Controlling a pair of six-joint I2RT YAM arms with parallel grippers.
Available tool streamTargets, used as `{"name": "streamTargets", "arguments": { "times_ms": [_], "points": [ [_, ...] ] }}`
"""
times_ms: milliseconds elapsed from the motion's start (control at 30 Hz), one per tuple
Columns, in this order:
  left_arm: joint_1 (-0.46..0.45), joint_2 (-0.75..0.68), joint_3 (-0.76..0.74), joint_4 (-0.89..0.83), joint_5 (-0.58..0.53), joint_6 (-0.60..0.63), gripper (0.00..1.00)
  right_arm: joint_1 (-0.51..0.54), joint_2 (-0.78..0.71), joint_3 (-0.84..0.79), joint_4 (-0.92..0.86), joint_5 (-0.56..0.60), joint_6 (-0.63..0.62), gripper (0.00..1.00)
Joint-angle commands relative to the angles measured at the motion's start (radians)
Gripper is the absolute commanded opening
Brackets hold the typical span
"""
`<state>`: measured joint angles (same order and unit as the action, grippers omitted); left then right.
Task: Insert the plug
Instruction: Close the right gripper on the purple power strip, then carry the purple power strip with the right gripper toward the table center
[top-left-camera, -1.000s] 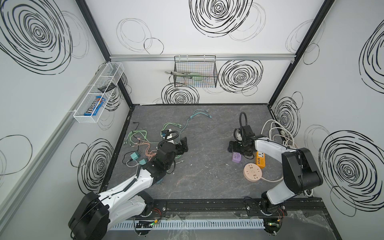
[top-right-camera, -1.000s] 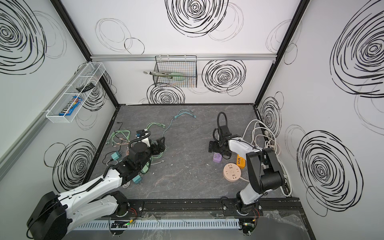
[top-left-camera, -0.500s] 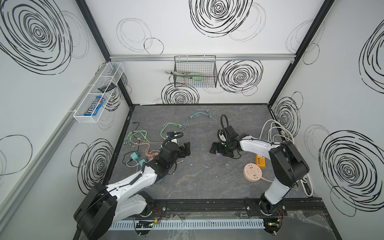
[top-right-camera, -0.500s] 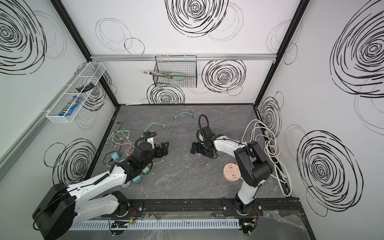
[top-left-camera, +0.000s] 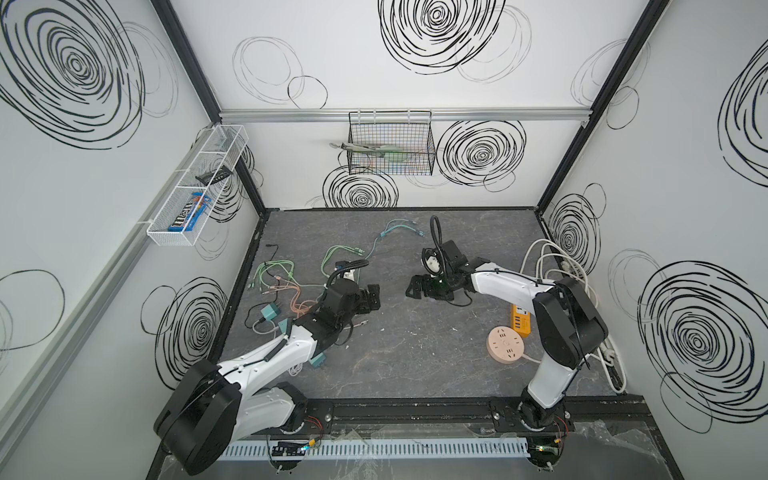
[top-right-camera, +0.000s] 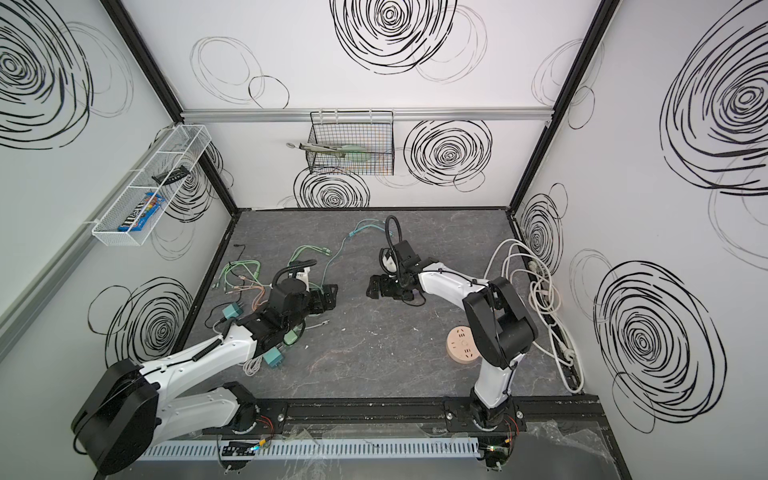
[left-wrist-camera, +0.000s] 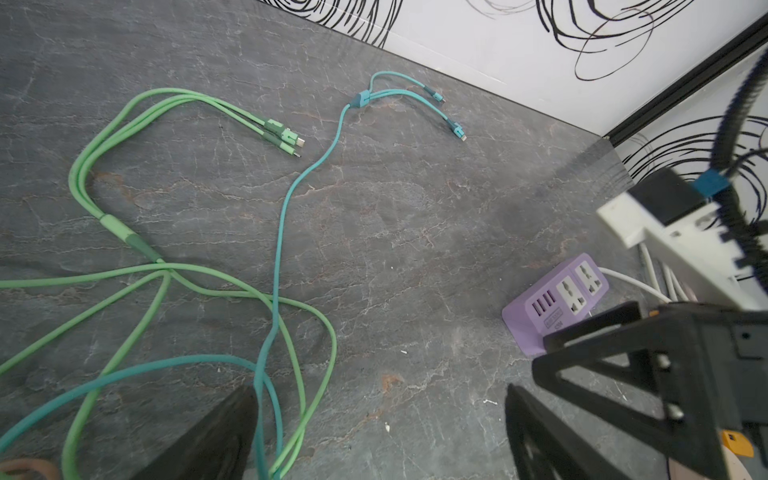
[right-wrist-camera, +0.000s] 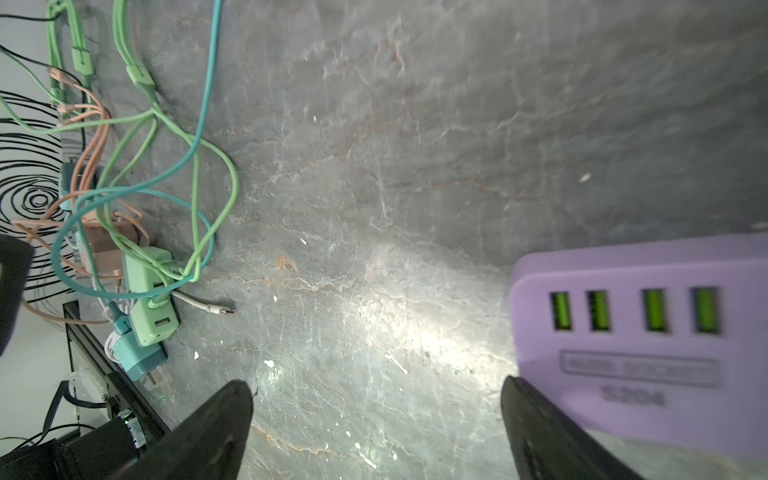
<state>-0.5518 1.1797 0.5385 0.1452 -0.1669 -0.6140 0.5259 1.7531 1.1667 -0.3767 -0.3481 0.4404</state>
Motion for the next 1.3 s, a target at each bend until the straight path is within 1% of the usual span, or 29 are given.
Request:
{"name": "streamTargets", "arguments": {
  "times_ms": [0, 67, 133, 233, 300, 400, 500, 600, 667, 800, 967, 1100, 1167, 1267],
  "points": [
    [0.012, 0.023, 0.045, 0.003, 0.03, -0.02, 0.96, -0.06, -0.053, 0.062, -0.061, 0.068, -0.144, 0.98],
    [0.013, 0.032, 0.051, 0.005, 0.03, -0.035, 0.96, -0.095, -0.055, 0.072, -0.029, 0.088, -0.233, 0.99],
    [0.015, 0.04, 0.059, 0.012, 0.037, -0.04, 0.96, -0.121, -0.059, 0.056, 0.045, 0.101, -0.343, 0.97],
    [0.016, 0.057, 0.09, -0.008, 0.057, -0.028, 0.96, -0.132, -0.053, 0.041, 0.11, 0.1, -0.612, 0.98],
    [0.019, 0.064, 0.12, -0.05, 0.056, -0.023, 0.96, -0.138, -0.028, 0.062, 0.062, 0.093, -0.819, 0.99],
    [0.035, 0.056, 0.122, -0.053, 0.076, -0.019, 0.96, -0.141, 0.028, 0.117, -0.105, 0.095, -1.095, 1.0],
    [0.054, 0.035, 0.103, -0.04, 0.093, -0.037, 0.96, -0.145, 0.081, 0.18, -0.227, 0.138, -1.245, 0.99],
    [0.07, 0.011, 0.077, -0.033, 0.093, -0.056, 0.96, -0.151, 0.123, 0.23, -0.302, 0.152, -1.338, 0.99],
    [0.08, -0.004, 0.065, -0.035, 0.092, -0.062, 0.96, -0.151, 0.153, 0.248, -0.331, 0.183, -1.376, 0.98],
    [0.103, -0.027, 0.061, -0.063, 0.092, -0.054, 0.96, -0.142, 0.191, 0.271, -0.356, 0.279, -1.376, 0.98],
    [0.131, -0.053, 0.056, -0.083, 0.086, -0.036, 0.96, -0.13, 0.182, 0.224, -0.308, 0.287, -1.392, 0.98],
    [0.158, -0.057, 0.057, -0.09, 0.101, -0.035, 0.96, -0.114, 0.218, 0.205, -0.276, 0.336, -1.401, 0.97],
    [0.166, -0.061, 0.054, -0.091, 0.105, -0.038, 0.96, -0.108, 0.24, 0.205, -0.271, 0.343, -1.401, 0.95],
    [0.172, -0.071, 0.045, -0.089, 0.104, -0.04, 0.96, -0.098, 0.261, 0.205, -0.269, 0.336, -1.392, 0.89]
  ]
}}
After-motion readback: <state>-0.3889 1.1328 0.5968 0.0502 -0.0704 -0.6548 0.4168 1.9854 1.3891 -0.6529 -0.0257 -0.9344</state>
